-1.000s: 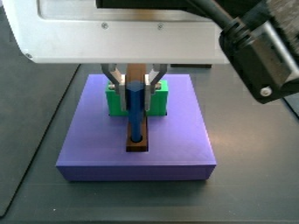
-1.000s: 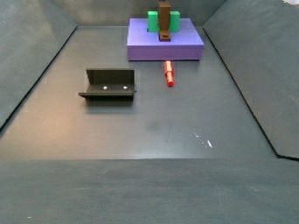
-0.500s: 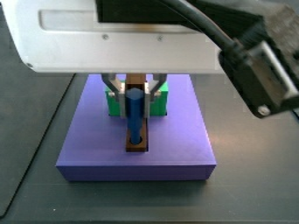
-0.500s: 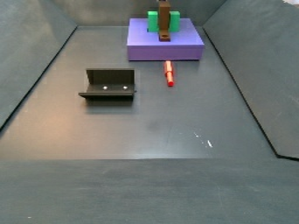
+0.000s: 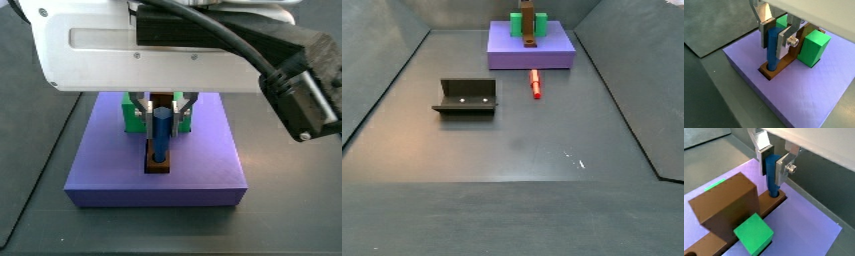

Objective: Pick up the blue object. Move up. Move to above the board. Insert the blue object.
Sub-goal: Insert the blue object.

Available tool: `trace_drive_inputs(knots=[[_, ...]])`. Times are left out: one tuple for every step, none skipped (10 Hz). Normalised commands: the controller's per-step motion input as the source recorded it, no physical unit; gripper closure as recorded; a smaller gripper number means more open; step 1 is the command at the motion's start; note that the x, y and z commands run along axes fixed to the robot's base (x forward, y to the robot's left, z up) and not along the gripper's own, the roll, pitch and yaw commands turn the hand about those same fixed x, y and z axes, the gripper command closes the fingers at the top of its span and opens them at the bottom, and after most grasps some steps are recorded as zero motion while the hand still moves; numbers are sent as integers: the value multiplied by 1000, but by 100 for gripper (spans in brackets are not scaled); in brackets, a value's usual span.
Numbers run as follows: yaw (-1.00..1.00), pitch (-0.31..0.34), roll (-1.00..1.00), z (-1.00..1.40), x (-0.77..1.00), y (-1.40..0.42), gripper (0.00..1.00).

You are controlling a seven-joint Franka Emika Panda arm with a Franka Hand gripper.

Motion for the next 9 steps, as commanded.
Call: trace_drive_inputs(knots=[[9,0,183,-171,-80,0,100],[43,-3,173,-329,-149,-74,100],[106,-50,141,-394,-169,-234,100],[129,0,209,-294,-29,-297,100],[89,0,250,-243,0,-283,100],[0,0,193,-426,137,-146,100],[0,-51,171,-554,106,-103,100],[0,0,93,-166,80,-14,100],[0,0,0,0,0,0,100]])
